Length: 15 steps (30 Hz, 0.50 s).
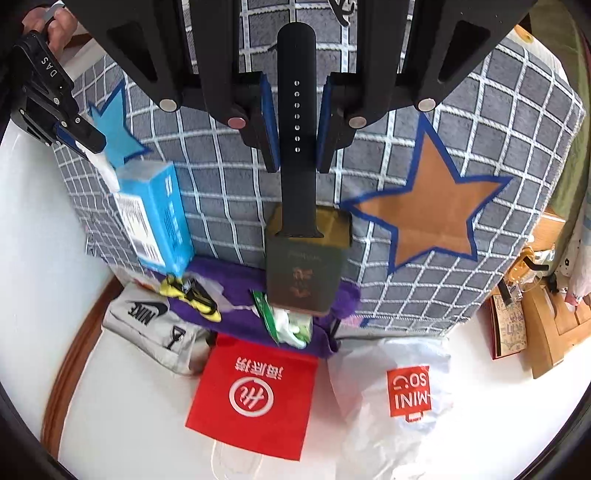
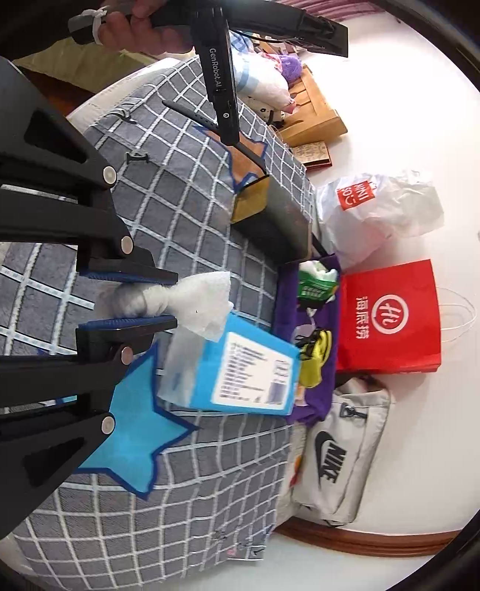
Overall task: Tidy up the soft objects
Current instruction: 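Carry the watch strap and white sock toward the purple towel with both tools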
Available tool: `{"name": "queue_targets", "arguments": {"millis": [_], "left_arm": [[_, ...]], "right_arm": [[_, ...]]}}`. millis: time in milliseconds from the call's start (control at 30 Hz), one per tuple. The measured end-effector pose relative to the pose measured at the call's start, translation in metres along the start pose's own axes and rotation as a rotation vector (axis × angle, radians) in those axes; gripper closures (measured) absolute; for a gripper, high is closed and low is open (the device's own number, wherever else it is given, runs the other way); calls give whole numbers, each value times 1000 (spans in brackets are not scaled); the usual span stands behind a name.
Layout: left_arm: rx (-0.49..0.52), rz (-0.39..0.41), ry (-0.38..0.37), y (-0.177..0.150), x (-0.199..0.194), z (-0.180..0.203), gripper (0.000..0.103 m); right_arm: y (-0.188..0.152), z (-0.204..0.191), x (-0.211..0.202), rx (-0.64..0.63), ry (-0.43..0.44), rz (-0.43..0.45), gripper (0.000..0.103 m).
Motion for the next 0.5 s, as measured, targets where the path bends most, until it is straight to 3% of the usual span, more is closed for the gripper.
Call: {"name": "queue_targets", "arguments": {"millis": [500], "left_arm": [[-10, 40, -16, 88, 30, 13, 84]], "right_arm": [[105, 37, 36, 9, -21, 67, 87]]}}
Point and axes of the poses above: each gripper's, at about its wrist camera, not at the fingertips, and x roughly the way its jaws point, z to its right, y to its top, the point moved 10 cm from there along x, roughly the way its jaws point, and after that the axes turned 3 degrees about z, right-handed, at the moved point
